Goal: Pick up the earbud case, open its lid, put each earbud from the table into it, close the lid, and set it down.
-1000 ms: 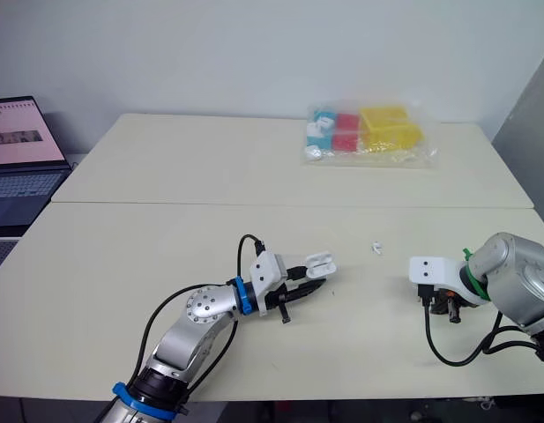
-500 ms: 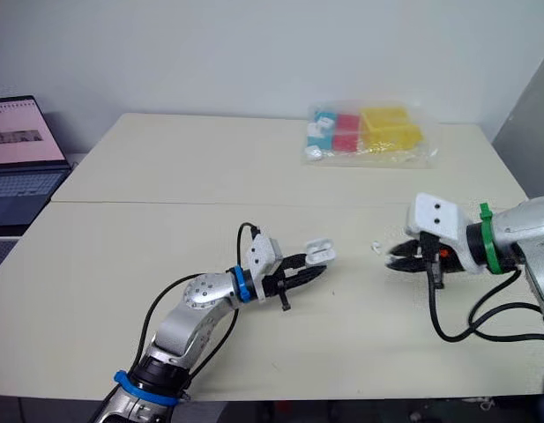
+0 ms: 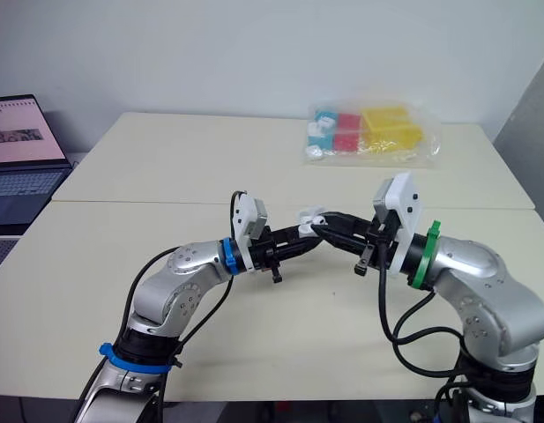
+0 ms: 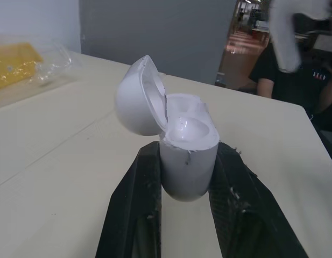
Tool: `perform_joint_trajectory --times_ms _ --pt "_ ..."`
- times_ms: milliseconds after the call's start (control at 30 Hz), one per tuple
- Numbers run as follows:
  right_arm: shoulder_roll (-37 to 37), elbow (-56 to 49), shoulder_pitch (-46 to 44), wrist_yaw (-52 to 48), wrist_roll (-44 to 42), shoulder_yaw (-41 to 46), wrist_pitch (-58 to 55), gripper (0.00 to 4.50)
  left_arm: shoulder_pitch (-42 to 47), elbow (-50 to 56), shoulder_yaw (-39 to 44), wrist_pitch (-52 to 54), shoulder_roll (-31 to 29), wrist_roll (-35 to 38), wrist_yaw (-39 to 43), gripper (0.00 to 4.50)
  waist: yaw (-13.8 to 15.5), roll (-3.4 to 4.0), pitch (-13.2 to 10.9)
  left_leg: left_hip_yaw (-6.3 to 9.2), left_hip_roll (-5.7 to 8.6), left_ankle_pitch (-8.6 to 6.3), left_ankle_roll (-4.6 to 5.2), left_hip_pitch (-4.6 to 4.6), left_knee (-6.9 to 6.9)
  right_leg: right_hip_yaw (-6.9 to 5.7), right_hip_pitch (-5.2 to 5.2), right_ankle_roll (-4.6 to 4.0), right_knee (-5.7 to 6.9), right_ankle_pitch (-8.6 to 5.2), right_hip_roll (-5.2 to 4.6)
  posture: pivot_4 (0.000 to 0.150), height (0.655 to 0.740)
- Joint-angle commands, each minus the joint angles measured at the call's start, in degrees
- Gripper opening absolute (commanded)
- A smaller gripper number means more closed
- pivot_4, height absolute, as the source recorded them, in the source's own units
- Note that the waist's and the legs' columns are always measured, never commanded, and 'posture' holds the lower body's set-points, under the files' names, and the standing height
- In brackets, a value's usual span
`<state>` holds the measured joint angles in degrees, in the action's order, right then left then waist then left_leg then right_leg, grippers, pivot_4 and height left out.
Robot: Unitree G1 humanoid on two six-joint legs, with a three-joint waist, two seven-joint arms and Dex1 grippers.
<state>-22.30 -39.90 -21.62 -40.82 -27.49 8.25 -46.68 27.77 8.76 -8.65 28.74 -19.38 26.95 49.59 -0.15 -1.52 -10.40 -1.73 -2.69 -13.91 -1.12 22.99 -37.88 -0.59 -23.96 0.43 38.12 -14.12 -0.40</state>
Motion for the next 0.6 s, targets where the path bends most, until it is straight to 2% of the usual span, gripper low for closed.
perform_joint_trajectory --times_ms 33,267,600 --pt "0.10 2.33 1.71 1.99 5.89 -2.73 12.86 0.42 1.44 2.57 1.40 0.56 -0.54 1.79 0.67 0.81 -0.02 0.00 0.00 -0.02 0.00 0.00 0.00 -0.01 0.00 -0.02 0.01 0.00 0.00 0.00 0.00 0.150 0.7354" --pt "1.39 6.85 2.65 4.19 8.15 -6.72 20.73 0.42 1.52 3.30 1.57 1.38 -0.86 2.47 0.38 0.81 -0.03 0.00 0.00 -0.04 -0.02 0.00 0.00 -0.01 0.02 0.03 -0.01 -0.01 0.00 0.00 0.01 0.150 0.7354" --pt "0.52 8.68 3.55 4.41 8.37 -9.25 22.99 0.42 1.63 4.23 2.55 3.13 -0.82 3.59 -0.62 0.81 -0.01 0.00 0.00 -0.03 -0.02 0.00 0.00 0.00 0.02 0.01 -0.01 -0.01 0.00 0.00 0.01 0.150 0.7354"
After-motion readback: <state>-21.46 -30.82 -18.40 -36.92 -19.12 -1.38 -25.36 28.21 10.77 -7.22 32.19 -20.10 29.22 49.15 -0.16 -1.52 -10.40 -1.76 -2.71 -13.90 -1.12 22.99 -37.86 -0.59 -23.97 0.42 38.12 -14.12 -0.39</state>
